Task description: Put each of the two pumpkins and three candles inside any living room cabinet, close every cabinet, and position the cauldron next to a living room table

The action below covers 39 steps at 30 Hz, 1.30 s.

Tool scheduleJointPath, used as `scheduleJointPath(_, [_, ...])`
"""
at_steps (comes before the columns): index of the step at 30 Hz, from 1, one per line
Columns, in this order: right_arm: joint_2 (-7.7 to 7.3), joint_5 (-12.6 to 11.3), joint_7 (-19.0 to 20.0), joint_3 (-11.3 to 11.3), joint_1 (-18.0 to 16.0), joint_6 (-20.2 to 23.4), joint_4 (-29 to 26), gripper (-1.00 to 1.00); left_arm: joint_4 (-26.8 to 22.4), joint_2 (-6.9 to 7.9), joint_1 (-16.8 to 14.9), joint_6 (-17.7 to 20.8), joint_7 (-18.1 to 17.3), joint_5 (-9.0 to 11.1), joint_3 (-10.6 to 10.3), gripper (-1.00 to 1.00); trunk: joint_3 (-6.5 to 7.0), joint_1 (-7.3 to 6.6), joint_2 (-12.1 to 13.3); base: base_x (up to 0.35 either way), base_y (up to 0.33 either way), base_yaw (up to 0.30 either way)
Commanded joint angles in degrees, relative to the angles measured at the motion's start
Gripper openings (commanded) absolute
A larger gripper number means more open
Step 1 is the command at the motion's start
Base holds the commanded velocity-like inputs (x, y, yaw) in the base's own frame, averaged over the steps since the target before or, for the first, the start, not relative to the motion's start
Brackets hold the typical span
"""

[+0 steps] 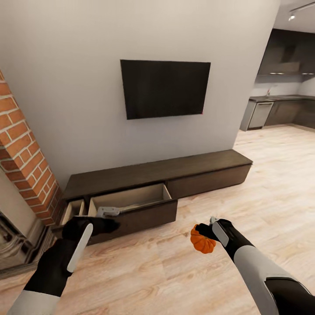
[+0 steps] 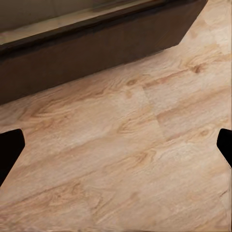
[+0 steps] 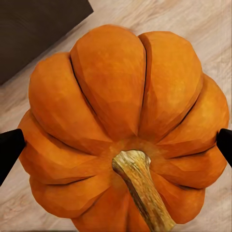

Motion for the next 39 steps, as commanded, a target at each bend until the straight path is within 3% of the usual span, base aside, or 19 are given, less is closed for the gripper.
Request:
scheduleJointPath(1, [-0.01, -0.7, -0.3, 0.0, 0.0, 0.2, -0.1, -1.0, 0.4, 0.04, -0.1, 0.2, 0.2, 0.5, 0.8, 1.0, 0.13, -0.23, 0.4, 0.0, 0.0, 0.292])
scheduleJointPath(3, [-0.01, -0.7, -0.3, 0.0, 0.0, 0.2, -0.1, -1.0, 1.6, 0.15, -0.5, 0.2, 0.2, 0.7, 3.2, 1.0, 0.49, -0.67, 1.2, 0.0, 0.0, 0.291])
scheduleJointPath(5, [0.01, -0.7, -0.3, 0.0, 0.0, 0.2, -0.1, -1.0, 2.0, 0.33, -0.7, 0.2, 0.2, 0.7, 4.1, 1.0, 0.85, -1.11, 2.0, 0.0, 0.0, 0.291])
scheduleJointPath(16, [0.07, -0.7, -0.3, 0.0, 0.0, 0.2, -0.1, -1.0, 2.1, 0.74, -0.9, 0.2, 0.3, 0.8, 6.6, 1.0, 2.46, -3.08, 5.6, 0.0, 0.0, 0.291])
scheduleJointPath(24, [0.72, -0.6, -0.3, 0.0, 0.0, 0.2, -0.1, -1.0, 1.6, 0.76, -0.7, 0.2, 0.2, 1.1, 7.0, 1.0, 2.46, -3.08, 5.6, 0.017, 0.0, 0.291])
scheduleJointPath(32, [0.77, -0.6, -0.3, 0.0, 0.0, 0.2, -0.1, -1.0, 1.4, 0.77, -0.7, 0.2, 0.2, 1.1, 7.0, 1.0, 2.46, -3.08, 5.6, 0.27, 0.0, 0.284])
scheduleJointPath(39, [0.78, -0.6, -0.3, 0.0, 0.0, 0.2, -0.2, -1.0, 1.4, 0.73, -0.7, 0.2, 0.2, 1.2, 6.9, 1.0, 2.46, -3.08, 5.6, 0.251, 0.0, 0.067])
